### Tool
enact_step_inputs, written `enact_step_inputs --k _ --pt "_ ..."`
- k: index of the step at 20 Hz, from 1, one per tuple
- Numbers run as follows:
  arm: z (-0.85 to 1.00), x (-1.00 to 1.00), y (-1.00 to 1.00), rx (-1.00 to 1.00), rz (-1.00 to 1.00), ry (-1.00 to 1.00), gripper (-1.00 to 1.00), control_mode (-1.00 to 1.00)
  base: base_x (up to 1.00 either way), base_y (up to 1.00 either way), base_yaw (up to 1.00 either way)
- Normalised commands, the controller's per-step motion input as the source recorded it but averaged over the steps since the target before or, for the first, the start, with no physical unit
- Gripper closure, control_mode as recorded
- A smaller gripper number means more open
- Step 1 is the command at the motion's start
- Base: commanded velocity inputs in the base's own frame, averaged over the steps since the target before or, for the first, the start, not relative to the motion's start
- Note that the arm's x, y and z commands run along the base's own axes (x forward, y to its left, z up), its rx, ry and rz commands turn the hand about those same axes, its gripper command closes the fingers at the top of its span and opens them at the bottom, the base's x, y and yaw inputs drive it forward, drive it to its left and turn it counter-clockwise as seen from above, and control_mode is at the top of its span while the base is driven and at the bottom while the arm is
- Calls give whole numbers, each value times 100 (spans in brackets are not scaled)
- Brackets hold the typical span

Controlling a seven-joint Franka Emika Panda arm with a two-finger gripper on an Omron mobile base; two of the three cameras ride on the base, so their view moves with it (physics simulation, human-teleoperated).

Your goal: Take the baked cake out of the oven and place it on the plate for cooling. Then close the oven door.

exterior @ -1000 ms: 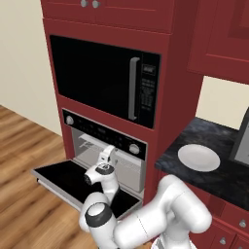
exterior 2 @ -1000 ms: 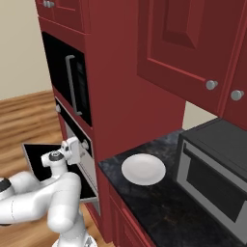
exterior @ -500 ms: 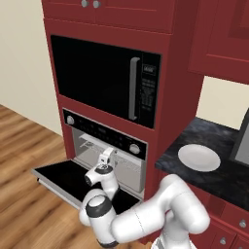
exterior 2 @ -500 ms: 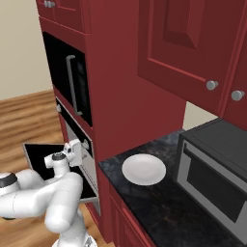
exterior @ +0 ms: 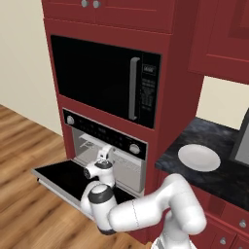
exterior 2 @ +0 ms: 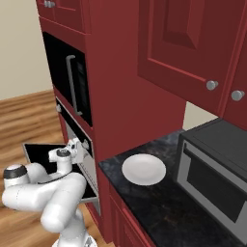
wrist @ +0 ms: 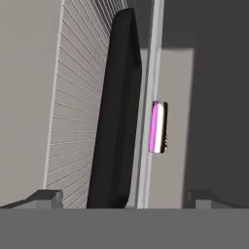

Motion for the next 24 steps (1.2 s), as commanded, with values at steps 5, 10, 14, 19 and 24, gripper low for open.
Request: enact_step_inputs --k 5,10,14,19,24 --pt "-56 32 0 -1 0 0 -100 -100 0 0 0" --pt "-51 31 -3 0 0 0 -100 -100 0 0 0" --pt "-48 27 -2 0 0 -1 100 -100 0 0 0" --pt "-56 9 0 -1 0 -8 100 -100 0 0 0" --pt "-67 0 7 0 0 -14 100 -100 0 0 0"
